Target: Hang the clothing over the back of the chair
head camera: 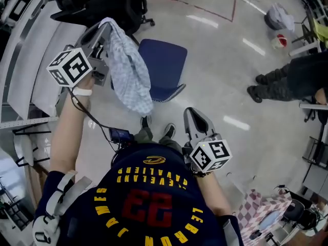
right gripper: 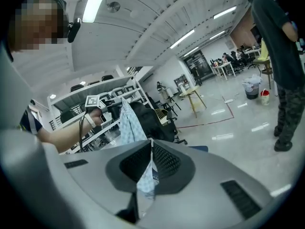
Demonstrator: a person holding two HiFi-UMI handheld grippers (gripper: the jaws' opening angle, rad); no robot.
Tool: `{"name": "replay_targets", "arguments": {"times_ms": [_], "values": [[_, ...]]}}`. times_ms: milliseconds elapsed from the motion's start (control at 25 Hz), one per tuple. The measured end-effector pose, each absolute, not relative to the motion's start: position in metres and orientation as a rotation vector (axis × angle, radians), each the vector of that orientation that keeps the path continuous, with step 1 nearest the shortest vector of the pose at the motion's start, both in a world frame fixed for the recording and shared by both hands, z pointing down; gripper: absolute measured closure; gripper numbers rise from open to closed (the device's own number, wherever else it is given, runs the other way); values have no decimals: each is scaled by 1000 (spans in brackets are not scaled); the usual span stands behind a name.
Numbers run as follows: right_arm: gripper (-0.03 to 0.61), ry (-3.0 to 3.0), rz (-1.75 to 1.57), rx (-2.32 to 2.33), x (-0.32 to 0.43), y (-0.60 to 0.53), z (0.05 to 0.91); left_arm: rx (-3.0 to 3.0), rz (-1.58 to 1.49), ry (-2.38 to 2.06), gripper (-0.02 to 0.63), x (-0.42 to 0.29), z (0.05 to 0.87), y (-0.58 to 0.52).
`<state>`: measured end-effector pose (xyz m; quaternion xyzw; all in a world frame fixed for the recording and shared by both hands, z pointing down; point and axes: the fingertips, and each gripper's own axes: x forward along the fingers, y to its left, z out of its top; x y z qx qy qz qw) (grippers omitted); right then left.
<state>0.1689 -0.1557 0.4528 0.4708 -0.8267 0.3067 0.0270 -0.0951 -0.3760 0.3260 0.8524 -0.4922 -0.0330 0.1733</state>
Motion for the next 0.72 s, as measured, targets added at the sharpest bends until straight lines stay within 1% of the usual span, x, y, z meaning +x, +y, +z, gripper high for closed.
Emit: {"name": "replay_targets", "arguments": {"times_ms": [280, 720], "values": [[558, -2458, 1003, 1593, 165, -162, 463, 2362, 13, -1334, 581, -104, 385, -438], [558, -2258, 1066, 1840, 176, -153, 476, 2242, 399, -1160, 581, -83, 540, -485]]}}
